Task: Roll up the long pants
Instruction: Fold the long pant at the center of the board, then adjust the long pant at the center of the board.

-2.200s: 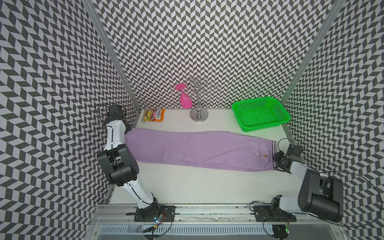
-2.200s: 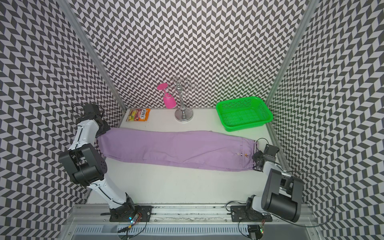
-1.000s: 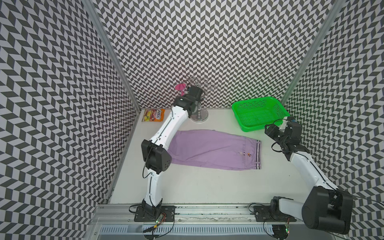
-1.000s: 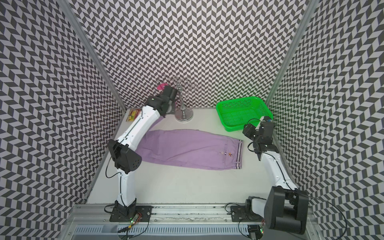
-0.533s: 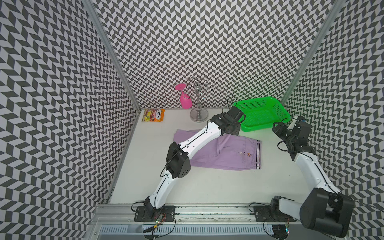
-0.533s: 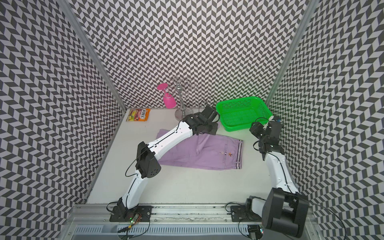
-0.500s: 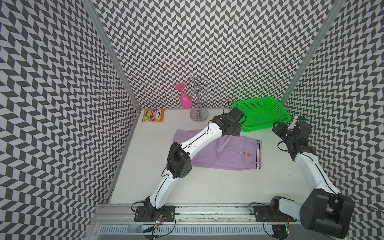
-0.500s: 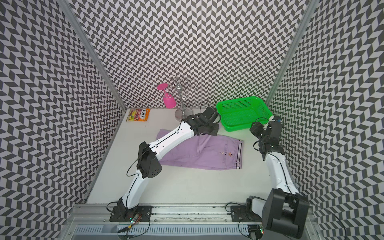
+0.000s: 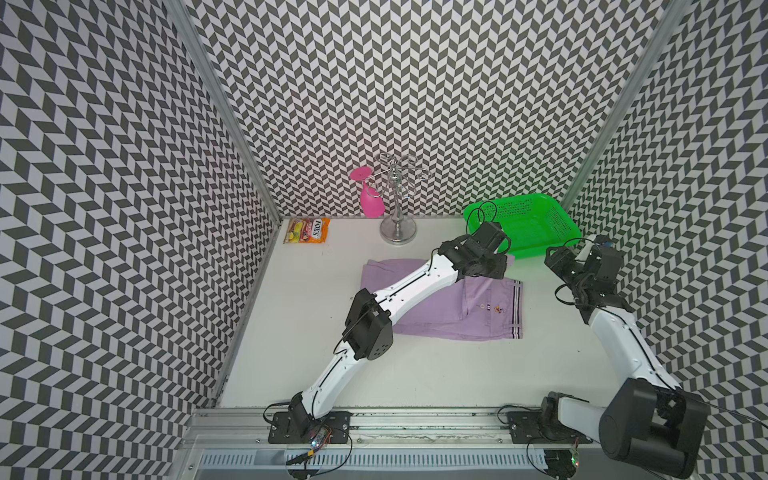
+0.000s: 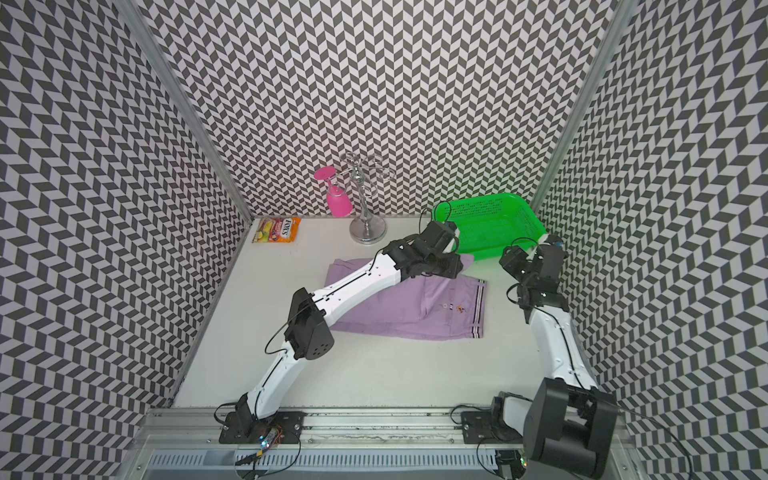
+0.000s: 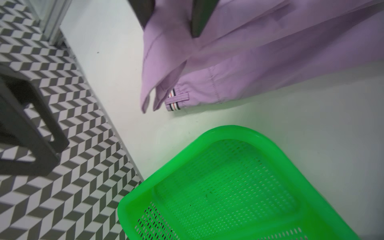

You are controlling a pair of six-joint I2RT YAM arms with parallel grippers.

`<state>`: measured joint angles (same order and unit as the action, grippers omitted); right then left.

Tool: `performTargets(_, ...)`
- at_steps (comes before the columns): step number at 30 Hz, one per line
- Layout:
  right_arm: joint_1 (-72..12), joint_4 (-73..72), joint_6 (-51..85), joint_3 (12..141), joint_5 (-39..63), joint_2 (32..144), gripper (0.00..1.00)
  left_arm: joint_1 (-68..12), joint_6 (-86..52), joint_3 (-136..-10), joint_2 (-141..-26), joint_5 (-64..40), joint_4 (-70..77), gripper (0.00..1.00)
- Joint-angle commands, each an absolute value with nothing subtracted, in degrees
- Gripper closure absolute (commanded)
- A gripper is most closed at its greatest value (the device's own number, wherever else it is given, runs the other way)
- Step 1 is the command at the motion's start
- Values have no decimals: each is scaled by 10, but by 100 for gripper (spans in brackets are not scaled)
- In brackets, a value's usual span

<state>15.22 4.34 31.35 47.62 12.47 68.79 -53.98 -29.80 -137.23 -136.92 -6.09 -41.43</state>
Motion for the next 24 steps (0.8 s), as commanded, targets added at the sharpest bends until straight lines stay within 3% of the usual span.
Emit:
performTargets(1,156,20,316,473,128,673,39,-547,-309,-1389,-1405,-118,-401,45)
performTargets(3,156,21,315,472,131,671,39,-552,-297,-1395,-1393,-128,-410,39)
performTargets(7,156,15,311,466,158,673,38,-563,-263,-1371,-1300,-115,-400,43)
performTargets(12,111,35,290,476,223,699,41,-545,-212,-1194,-1110,-9,-354,45)
performTargets(15,21,77,249,474,191,707,41,-472,-215,-1030,-993,48,-331,45)
performTargets(19,-64,108,250,443,174,713,41,-307,-238,-790,-876,20,-272,45)
performTargets(24,-156,189,242,457,45,752,40,-191,-212,-635,-853,24,-250,42)
